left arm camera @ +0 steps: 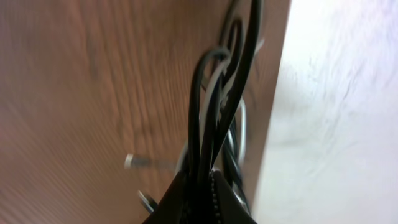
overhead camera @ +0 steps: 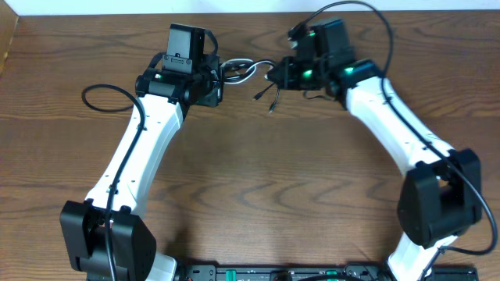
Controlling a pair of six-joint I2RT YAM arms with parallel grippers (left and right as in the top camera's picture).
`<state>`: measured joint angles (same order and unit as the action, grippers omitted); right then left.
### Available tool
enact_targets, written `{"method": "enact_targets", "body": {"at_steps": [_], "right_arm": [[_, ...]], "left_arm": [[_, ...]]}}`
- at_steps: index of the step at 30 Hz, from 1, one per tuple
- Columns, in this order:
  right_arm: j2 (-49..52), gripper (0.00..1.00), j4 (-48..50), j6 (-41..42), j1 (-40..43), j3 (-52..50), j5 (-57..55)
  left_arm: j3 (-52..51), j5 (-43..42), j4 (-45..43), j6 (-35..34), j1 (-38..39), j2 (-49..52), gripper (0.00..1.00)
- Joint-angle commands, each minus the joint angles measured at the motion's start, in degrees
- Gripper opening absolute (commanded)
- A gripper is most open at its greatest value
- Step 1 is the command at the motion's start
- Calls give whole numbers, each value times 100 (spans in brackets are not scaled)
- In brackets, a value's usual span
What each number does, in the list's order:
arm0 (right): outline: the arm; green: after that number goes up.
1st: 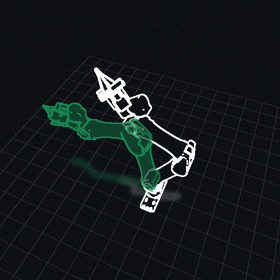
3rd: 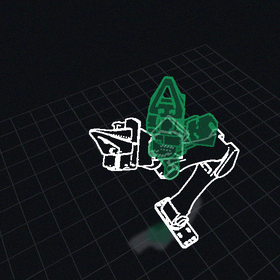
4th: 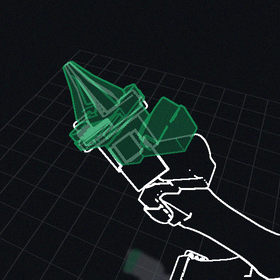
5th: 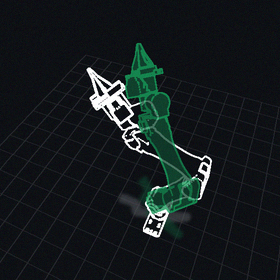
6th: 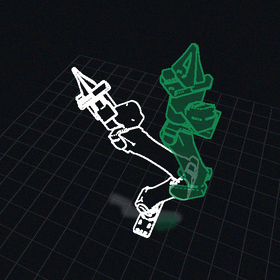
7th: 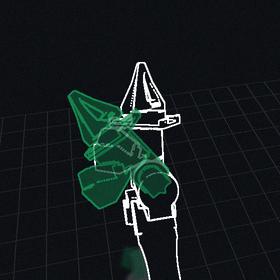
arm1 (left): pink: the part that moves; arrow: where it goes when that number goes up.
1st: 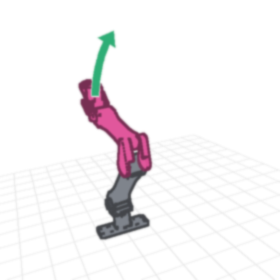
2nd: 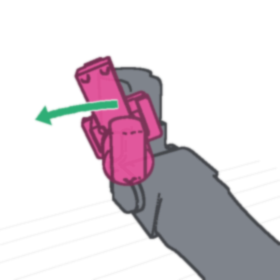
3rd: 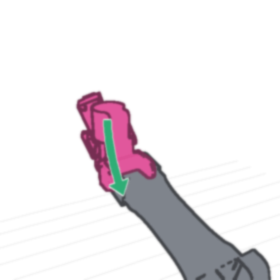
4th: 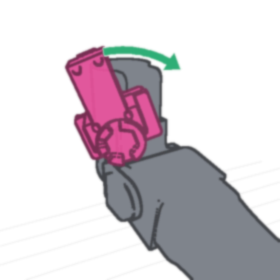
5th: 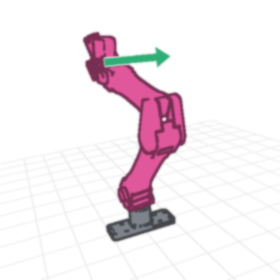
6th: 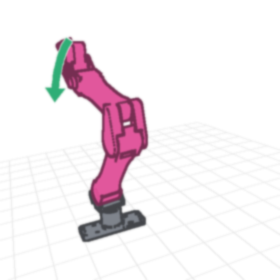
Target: Untangle cables
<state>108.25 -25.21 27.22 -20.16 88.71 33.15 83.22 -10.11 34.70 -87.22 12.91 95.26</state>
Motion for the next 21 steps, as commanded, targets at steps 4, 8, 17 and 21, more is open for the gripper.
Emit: {"method": "enact_targets", "body": {"at_steps": [4, 8, 17, 21], "right_arm": [[-651, 1, -52, -667, 396, 11, 306], [-723, 1, -24, -717, 400, 11, 306], [-728, 1, 240, -713, 400, 11, 610], [-728, 1, 286, -713, 354, 11, 599]], "left_arm": [[26, 219, -136, 3484, -35, -20, 7], [26, -643, -420, 5633, -31, -20, 7], [26, -1084, -282, 7775, -31, -20, 7], [26, -1484, -308, 7971, -31, -20, 7]]}}
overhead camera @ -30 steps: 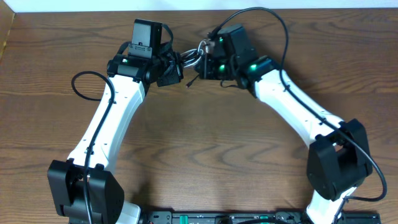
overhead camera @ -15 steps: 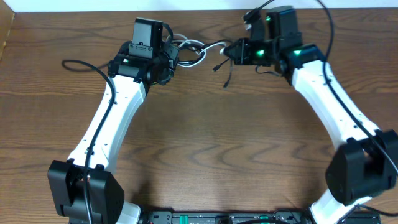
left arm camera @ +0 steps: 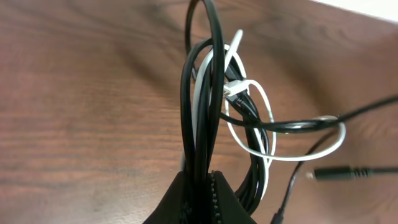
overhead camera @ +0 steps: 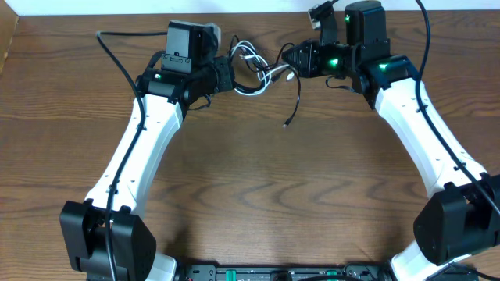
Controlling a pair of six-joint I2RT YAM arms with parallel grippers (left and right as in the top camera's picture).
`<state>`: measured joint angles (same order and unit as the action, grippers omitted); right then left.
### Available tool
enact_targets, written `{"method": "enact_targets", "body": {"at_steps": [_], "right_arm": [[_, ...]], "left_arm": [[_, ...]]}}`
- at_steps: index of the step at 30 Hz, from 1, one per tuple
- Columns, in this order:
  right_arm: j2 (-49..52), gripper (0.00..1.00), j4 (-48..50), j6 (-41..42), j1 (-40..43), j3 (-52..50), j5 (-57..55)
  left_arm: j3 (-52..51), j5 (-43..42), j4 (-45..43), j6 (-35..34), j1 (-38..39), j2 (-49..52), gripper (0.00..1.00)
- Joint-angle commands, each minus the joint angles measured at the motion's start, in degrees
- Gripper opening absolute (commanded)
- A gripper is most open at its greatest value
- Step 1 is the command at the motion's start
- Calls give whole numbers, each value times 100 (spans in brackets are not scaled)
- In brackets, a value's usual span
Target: Untangle cables
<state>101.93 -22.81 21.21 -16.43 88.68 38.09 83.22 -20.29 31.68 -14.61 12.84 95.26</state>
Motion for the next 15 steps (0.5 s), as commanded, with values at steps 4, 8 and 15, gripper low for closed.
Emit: {"method": "enact_targets", "body": {"at_steps": [4, 8, 15], "right_arm": [[-72, 1, -22, -109, -240, 13, -313], [-50, 1, -90, -2, -549, 11, -907], [-50, 1, -144, -4, -876, 11, -1276]], "left_arm": [[26, -1084, -197, 380, -24, -20, 7], [26, -1486, -450, -748, -24, -20, 7], [26, -2310, -905, -2483, -31, -20, 7]]}}
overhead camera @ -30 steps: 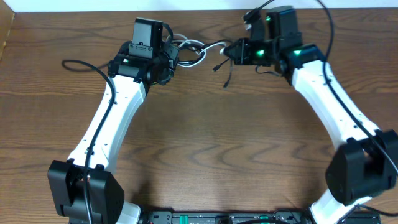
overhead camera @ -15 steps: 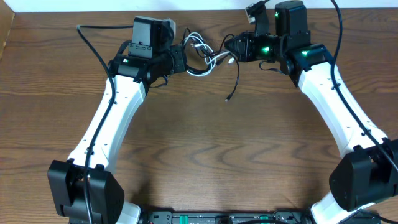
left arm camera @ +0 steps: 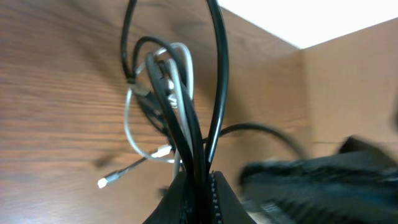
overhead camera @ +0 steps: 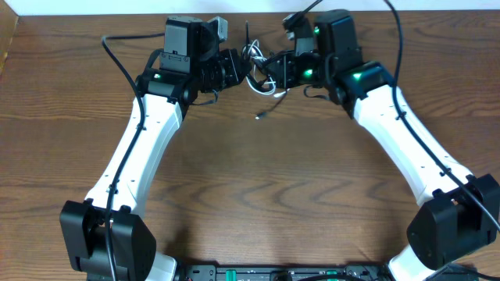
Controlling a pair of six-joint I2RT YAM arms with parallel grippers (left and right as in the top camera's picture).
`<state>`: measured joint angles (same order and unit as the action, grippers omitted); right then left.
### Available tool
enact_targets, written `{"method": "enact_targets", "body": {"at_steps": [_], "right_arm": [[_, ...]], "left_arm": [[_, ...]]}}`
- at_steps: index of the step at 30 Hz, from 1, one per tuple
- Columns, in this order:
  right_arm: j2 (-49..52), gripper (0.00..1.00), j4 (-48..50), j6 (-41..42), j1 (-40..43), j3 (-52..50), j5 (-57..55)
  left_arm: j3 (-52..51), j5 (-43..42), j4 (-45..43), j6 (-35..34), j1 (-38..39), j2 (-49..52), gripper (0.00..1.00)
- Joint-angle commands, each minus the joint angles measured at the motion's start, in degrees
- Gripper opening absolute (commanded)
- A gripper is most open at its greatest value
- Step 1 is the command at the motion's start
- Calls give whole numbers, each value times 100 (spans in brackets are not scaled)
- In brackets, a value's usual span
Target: Untangle cables
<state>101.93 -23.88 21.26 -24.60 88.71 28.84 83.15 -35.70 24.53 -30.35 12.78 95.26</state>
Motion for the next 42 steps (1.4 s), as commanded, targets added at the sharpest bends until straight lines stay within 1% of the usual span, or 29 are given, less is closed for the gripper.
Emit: {"method": "enact_targets", "body": {"at_steps": [1, 2, 3, 5, 6, 7, 8, 12, 18, 22, 24, 27, 32, 35, 38, 39, 42], "right_arm": [[-50, 1, -44, -9, -72, 9, -367], [-50, 3, -57, -9, -74, 9, -367], [-50, 8, -59, -9, -70, 9, -365], [-74, 21, -52, -13, -2, 11, -306], [-90, 31, -33, -15, 52, 11, -221], [-122, 39, -2, -48, 122, 11, -61], [-157, 44, 39, -103, 203, 11, 155], [-439, 57, 144, -205, 669, 11, 1003], [-796, 59, 138, -232, 1403, 11, 1834], [-774, 61, 13, -269, 1641, 11, 2127], [-750, 62, -133, -487, 1648, 11, 2120], [-686, 64, -417, -673, 1628, 11, 1921], [-487, 63, -920, -704, 1556, 11, 1285], [-396, 57, -944, -721, 1471, 11, 1495], [-422, 52, -785, -741, 1403, 11, 1661], [-428, 50, -682, -741, 1403, 11, 1696], [-531, 39, -376, -636, 1427, 22, 1742]], "left_arm": [[33, -1001, -332, -966, -22, -20, 7], [33, -1259, -501, -964, -24, -20, 7], [33, -1403, -597, -962, -24, -20, 7], [33, -1530, -691, -925, -24, -20, 7], [33, -1530, -688, -782, -24, -20, 7], [33, -1528, -686, -562, -24, -20, 7], [33, -1528, -682, -308, -24, -20, 7], [33, -1528, -664, 527, -24, -17, 7], [33, -1526, -667, 1241, -24, -17, 7], [33, -1467, -669, 1266, -24, -17, 7], [33, -1464, -671, 1117, -24, -17, 7], [33, -1335, -678, 529, -24, -17, 7], [33, -1161, -688, -1187, -22, -17, 7], [33, -1161, -682, -1884, -22, -17, 8], [33, -1134, -686, -2284, -22, -17, 7], [33, -1123, -686, -2299, -22, -17, 7], [33, -1121, -684, -2295, -22, -17, 7]]}}
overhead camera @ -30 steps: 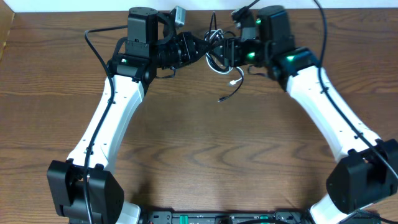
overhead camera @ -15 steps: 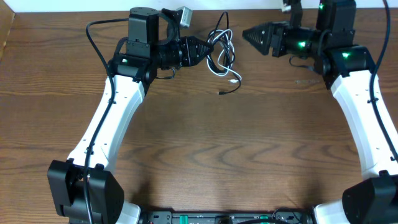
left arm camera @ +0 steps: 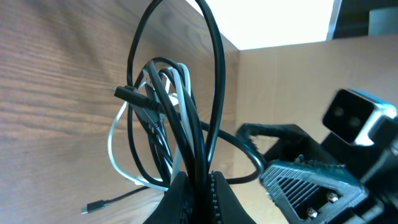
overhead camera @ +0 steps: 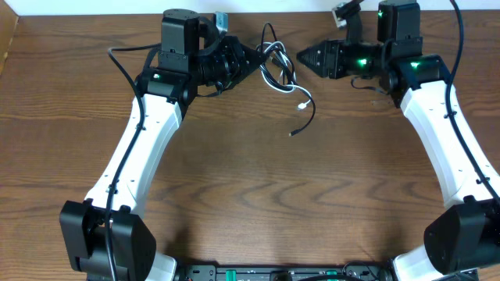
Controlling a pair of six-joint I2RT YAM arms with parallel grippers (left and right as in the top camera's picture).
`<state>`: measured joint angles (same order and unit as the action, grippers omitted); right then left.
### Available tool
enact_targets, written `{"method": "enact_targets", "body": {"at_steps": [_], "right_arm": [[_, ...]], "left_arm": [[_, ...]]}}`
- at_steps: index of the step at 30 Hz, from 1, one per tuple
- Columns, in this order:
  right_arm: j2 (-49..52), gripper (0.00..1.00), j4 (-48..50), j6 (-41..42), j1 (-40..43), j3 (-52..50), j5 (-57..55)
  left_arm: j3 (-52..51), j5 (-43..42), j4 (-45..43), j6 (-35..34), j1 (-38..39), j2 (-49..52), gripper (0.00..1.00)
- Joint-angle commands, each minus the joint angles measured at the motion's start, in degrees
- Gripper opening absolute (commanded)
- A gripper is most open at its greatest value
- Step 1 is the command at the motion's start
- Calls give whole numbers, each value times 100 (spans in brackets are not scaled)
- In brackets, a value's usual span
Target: Untangle cables
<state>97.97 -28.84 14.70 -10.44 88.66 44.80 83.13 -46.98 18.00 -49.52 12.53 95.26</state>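
A tangle of black and white cables (overhead camera: pixel 275 66) hangs above the wood table (overhead camera: pixel 234 187). My left gripper (overhead camera: pixel 251 61) is shut on several of its strands, which rise straight out of the jaws in the left wrist view as a bundle (left arm camera: pixel 180 124). One black end with a small plug (overhead camera: pixel 294 132) and a white plug (overhead camera: pixel 301 107) dangle below the tangle. My right gripper (overhead camera: pixel 300 55) points left just beside the tangle. A black loop (left arm camera: pixel 252 155) reaches to its tips (left arm camera: pixel 264 169), and its grip on it cannot be made out.
The table's back edge and a pale wall run right behind both grippers. A black arm cable (overhead camera: pixel 129 55) arcs out left of the left arm, and another (overhead camera: pixel 459 23) rises at the far right. The front rail (overhead camera: pixel 281 273) lies along the near edge.
My right gripper has moved to the right, from inside the tangle to just beside it. The left gripper has shifted right, still shut on the bundle. The loose ends hang lower and farther right.
Both grippers met at the tangle near the back edge, the left shut on it. Then they stood farther apart with loops spread between them, then close together again. Now the right gripper is drawn off to the right and the left still holds the bundle.
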Motion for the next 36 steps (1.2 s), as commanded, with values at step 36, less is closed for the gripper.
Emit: {"method": "enact_targets", "body": {"at_steps": [36], "right_arm": [[-551, 1, 284, 111, -953, 24, -1462]], "left_arm": [[20, 876, 358, 1075, 2, -17, 7]]}}
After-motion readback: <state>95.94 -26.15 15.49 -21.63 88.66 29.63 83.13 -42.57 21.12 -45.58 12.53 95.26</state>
